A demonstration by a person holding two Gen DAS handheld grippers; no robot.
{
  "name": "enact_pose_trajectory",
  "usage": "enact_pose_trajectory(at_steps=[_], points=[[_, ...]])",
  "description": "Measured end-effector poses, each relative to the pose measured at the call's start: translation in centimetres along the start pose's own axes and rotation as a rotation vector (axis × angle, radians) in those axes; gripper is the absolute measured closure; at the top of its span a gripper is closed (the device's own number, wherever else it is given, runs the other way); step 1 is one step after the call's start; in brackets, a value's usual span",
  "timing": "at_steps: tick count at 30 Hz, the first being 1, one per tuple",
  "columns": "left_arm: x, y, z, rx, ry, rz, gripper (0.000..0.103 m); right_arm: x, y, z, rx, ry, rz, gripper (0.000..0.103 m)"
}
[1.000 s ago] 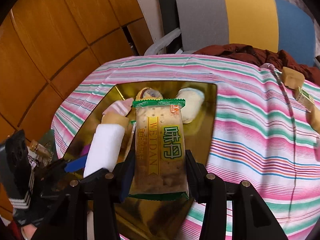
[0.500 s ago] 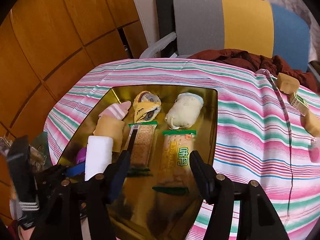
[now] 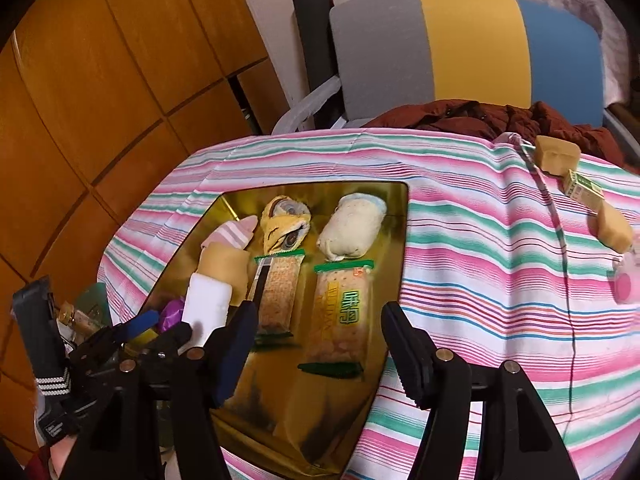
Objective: Organize objects
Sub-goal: 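Move both tools back over the items on the cloth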
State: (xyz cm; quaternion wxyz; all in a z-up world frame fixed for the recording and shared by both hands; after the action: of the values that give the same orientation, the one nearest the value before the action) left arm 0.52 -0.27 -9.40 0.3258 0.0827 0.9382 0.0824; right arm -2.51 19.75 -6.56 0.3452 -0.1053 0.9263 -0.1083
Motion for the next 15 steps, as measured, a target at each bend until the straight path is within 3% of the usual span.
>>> enact_pose_trajectory(at_steps=[5,15], points=[[-0.1,1.1,0.2,-0.024,-0.008,0.053,0.028,-0.7,1.5,0.1,0.025,0.005,0.022,0.038],[-0.4,6.3,0.2,0.047,0.003,0.170,0.027,-2.4,7.1,1.0,0.090,0.002,0.095,0.038]])
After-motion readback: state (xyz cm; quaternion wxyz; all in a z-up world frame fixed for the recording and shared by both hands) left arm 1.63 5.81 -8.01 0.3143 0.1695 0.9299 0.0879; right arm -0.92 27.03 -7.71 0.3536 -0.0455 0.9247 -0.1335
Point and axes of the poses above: each gripper's, at about its wrist camera, not at the fingertips, and x roughly the way its jaws point, y to its right, z to its underside, the point moved 7 cm from there along x, roughly the way its jaws point, and after that the axes turned 9 degrees about y, right-handed, at the moved point
